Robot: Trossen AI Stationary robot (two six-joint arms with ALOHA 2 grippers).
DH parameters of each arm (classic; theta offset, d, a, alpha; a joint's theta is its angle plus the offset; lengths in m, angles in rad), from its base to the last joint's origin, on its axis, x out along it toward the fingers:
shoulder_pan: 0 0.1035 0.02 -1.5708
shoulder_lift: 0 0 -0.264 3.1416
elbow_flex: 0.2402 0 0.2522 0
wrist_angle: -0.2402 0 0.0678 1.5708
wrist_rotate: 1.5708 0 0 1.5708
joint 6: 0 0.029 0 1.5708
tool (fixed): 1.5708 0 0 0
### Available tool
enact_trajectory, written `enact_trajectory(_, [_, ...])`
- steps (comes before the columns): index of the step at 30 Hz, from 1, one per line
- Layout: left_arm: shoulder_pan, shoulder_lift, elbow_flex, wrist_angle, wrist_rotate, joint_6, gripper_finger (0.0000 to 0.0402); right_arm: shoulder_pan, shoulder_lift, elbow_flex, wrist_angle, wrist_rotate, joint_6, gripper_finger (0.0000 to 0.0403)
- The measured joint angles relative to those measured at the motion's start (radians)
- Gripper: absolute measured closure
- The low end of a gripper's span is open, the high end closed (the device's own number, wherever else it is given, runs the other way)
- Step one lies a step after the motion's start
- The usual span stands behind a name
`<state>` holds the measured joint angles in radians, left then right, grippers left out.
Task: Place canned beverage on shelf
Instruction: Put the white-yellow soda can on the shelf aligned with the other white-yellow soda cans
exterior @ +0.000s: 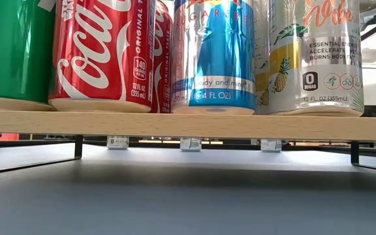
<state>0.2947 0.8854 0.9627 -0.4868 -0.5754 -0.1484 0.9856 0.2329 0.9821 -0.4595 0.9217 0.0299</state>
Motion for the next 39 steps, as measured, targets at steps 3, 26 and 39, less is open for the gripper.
enact_trajectory(3, [0.092,0.029,0.000,0.006,0.080,0.085,0.0102,0.000,0.000,0.000,0.000,0.021,-0.001,0.0102])
enact_trajectory(26, [0.471,-0.072,-0.328,0.442,0.586,0.177,0.0103,0.000,0.000,0.000,0.003,0.220,0.037,0.0102])
enact_trajectory(39, [0.473,-0.009,-0.446,0.588,0.534,0.188,0.0103,0.000,0.002,0.000,-0.007,0.278,0.051,0.0102])
